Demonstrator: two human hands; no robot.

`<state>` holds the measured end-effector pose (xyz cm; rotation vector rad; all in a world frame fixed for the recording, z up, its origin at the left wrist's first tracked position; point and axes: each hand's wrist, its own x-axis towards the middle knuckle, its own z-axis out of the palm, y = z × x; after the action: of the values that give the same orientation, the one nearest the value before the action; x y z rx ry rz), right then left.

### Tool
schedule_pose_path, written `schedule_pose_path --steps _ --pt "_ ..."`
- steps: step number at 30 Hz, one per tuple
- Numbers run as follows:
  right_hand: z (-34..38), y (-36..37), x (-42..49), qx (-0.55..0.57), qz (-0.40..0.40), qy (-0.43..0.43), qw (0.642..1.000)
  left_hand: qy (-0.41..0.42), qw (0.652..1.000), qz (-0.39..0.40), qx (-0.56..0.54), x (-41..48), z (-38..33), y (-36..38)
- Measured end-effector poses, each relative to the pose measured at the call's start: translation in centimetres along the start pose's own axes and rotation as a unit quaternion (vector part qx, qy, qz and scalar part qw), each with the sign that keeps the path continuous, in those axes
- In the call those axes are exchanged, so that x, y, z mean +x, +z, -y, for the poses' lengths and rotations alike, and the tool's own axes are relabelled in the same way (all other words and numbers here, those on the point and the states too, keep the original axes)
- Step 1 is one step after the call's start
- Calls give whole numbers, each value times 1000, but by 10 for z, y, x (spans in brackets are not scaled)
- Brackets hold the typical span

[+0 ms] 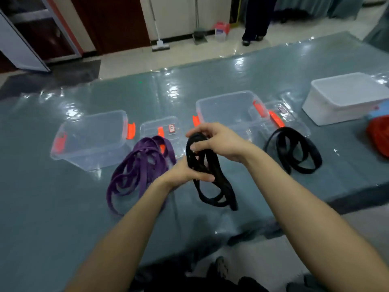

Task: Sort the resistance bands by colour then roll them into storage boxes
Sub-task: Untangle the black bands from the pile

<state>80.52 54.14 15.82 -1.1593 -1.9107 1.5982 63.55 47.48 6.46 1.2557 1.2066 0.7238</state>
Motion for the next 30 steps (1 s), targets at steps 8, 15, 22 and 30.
schedule_pose_path --steps 8,15,22,30 --pt "-72 -90 -40 120 -102 53 986 -69 992 100 30 44 -15 45" --pt "-107 -119 -64 113 -198 68 971 -79 986 112 100 92 -15 116" --pt "-141 -188 -52 74 -169 75 980 -95 991 95 1 148 -20 176" --pt "-207 -304 -18 -11 -35 58 998 -184 982 -26 42 206 -32 213"
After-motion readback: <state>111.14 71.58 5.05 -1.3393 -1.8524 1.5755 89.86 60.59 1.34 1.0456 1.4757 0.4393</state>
